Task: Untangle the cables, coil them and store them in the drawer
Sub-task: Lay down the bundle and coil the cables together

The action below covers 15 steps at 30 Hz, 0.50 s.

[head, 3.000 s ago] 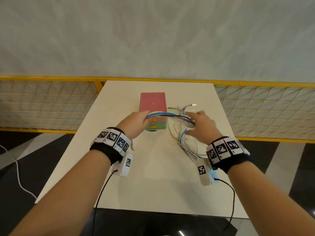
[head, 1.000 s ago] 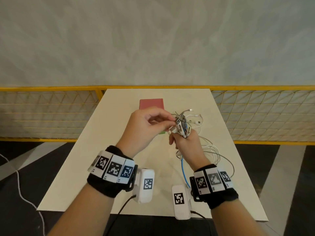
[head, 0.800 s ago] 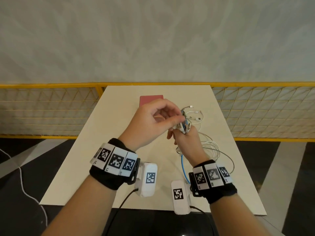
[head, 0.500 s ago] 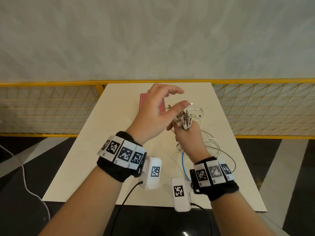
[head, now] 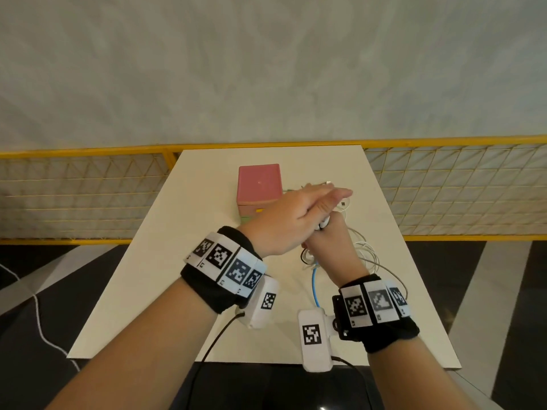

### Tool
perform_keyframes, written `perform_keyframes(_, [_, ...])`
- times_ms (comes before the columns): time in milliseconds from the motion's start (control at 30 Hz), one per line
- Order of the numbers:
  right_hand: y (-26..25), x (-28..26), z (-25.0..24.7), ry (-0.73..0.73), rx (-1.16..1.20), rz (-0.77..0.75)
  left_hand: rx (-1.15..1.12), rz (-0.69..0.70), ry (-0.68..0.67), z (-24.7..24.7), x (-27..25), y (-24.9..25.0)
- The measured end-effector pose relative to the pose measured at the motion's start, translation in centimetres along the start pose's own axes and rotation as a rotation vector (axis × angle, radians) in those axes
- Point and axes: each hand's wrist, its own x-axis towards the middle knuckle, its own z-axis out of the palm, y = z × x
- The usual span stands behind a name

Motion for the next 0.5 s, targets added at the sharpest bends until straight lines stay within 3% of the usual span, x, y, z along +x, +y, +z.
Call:
perform_keyframes(100, [0.0, 0.7, 0.7, 0.044, -0.028, -0.028, 0.019, 0.152, 0.146, -0.1, 0.5, -0.1])
perform_keyframes(167, [-0.1, 1.0, 0.9, 0.058, -0.132, -0.092, 0.200, 0.218, 0.163, 0.2, 0.8, -0.5])
perform_keyframes(300, [-0.2, 1.1, -0.6, -0.029, 0.018, -0.150, 0.287, 0.187, 0.223, -0.3, 1.1, -0.9])
perform_keyframes(400, [-1.2, 0.9, -0.3, -0.098, -0.027, -0.167, 0.310, 0.209, 0.279, -0.7, 1.3, -0.9])
perform_keyframes(500, [-0.4, 1.3, 0.1, -0.067, -0.071, -0.098, 0.332, 0.217, 0.242, -0.8, 1.3, -0.7])
